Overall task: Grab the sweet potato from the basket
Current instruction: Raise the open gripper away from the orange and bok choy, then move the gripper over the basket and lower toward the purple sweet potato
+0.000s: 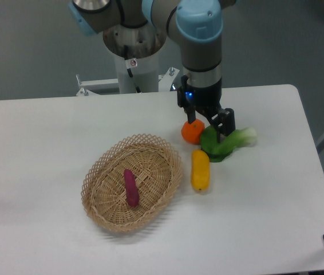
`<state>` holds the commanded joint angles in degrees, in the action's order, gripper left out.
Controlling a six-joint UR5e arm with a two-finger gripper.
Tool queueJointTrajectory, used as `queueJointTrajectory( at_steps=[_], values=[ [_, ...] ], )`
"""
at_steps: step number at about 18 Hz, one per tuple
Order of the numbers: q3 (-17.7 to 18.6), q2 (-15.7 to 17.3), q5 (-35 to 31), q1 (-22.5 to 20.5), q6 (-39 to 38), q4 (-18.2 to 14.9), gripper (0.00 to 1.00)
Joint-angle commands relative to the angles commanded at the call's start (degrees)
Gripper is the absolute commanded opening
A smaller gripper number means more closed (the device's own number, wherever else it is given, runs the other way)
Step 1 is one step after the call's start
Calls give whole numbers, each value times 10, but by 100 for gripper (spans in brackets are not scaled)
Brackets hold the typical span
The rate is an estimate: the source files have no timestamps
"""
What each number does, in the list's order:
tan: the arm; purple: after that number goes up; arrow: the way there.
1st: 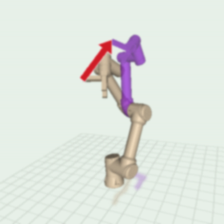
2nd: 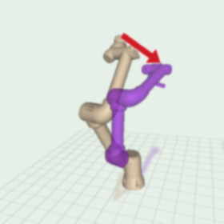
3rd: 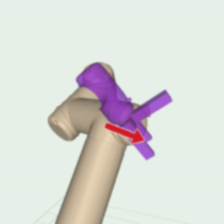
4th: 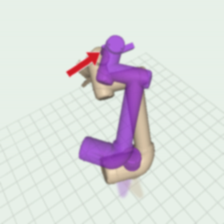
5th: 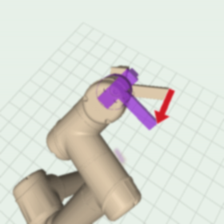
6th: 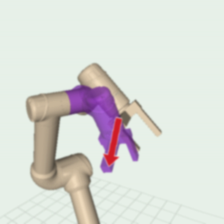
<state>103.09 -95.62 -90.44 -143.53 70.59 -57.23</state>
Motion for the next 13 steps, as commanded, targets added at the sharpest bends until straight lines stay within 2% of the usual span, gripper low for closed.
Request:
queueJointTrajectory(
  at_steps=[2,5,7,10,13],
  values=[
    [23,-4,-3,30,-31,10,100],
    [30,-25,-10,67,-82,10,100],
    [29,-39,-5,86,-164,22,100],
    [31,-55,-1,112,-224,34,100],
    [38,-83,-2,125,-335,49,100]
  ],
)
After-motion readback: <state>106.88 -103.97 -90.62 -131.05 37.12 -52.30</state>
